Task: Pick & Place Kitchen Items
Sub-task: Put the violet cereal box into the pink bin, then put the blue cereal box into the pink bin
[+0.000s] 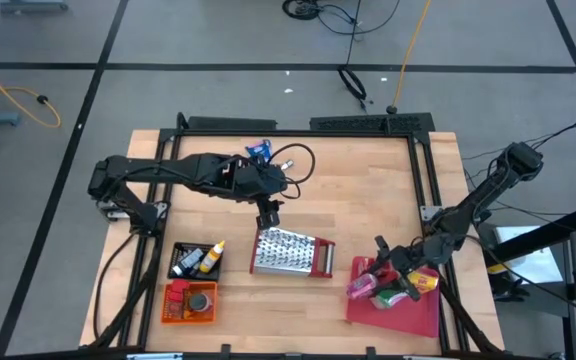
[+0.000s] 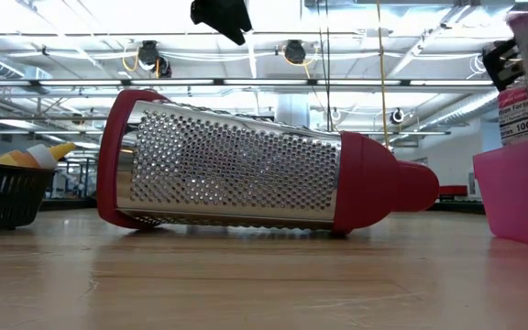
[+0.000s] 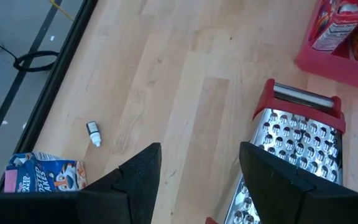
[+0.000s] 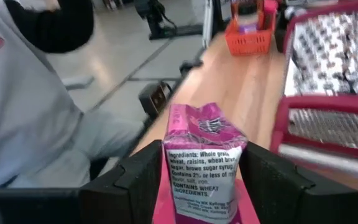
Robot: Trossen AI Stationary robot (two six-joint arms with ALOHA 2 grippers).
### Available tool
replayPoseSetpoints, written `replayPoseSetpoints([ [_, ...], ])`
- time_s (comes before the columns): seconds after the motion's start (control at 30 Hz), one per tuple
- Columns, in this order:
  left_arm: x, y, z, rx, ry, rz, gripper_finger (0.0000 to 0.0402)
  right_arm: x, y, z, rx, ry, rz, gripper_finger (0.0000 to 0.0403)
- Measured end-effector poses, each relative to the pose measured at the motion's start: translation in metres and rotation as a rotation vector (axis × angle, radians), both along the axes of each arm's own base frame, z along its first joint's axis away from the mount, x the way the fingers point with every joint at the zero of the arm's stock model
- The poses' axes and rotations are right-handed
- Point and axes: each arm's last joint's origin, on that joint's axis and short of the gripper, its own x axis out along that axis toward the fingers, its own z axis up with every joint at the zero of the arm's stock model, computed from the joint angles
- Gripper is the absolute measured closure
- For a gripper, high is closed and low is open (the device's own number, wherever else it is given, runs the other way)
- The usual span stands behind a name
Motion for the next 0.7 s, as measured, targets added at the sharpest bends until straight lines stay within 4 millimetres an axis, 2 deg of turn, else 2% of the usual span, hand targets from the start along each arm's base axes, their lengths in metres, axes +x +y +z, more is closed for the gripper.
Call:
replayPoseSetpoints([
  [0.2, 0.0, 0.0, 0.0, 0.0, -0.001, 0.0, 0.0181, 0.004, -0.005, 0.0, 0.02, 0.017, -0.025, 0.0197],
  [0.4, 0.0, 0.0, 0.0, 0.0, -0.005, 0.0, 0.0181, 0.005, -0.006, -0.002, 0.009, 0.031, -0.021, 0.0175],
  [0.7, 0.0, 0.001, 0.0, 0.002, -0.004, -0.001, 0.0181, 0.008, -0.012, 0.007, -0.003, -0.072, -0.047, 0.0171],
])
